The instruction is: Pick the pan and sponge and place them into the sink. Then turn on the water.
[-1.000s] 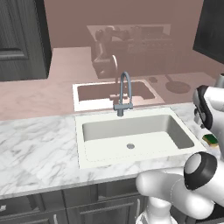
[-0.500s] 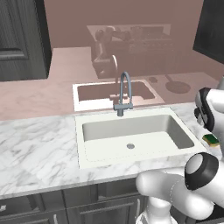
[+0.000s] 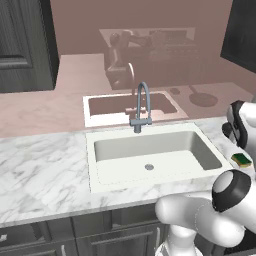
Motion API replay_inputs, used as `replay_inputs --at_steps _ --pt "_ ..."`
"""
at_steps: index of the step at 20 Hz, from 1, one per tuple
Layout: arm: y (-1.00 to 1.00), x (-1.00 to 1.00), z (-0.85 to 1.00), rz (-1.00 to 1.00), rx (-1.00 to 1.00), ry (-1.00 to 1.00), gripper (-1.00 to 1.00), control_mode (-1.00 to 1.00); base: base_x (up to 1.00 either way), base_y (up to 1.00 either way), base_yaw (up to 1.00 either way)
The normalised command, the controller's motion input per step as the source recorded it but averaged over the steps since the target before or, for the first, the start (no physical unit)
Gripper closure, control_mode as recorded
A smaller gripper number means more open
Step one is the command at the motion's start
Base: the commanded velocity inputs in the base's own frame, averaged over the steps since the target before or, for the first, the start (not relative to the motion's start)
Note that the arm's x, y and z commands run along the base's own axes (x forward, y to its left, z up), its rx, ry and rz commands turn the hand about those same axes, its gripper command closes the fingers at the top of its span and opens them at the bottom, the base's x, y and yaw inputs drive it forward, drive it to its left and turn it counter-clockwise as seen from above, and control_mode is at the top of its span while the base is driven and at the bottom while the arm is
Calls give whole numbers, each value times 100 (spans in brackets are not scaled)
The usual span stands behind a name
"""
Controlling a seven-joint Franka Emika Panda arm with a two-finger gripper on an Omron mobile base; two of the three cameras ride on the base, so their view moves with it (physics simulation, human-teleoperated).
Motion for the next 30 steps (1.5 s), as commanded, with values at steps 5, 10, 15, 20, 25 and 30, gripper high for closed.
replay_inputs --at_steps 5,10,15,20,25,30 --pt "-25 0 0 0 0 0 -100 -100 0 0 0" --pt "-22 0 -4 0 -2 -4 -100 -100 0 0 0" --pt "-23 0 -4 0 0 -1 -100 -100 0 0 0" --pt "-24 2 -6 0 0 0 -100 -100 0 0 0" --pt "-27 4 -2 0 0 0 -100 -100 0 0 0" --pt "-27 4 -3 0 0 0 -100 -100 0 0 0"
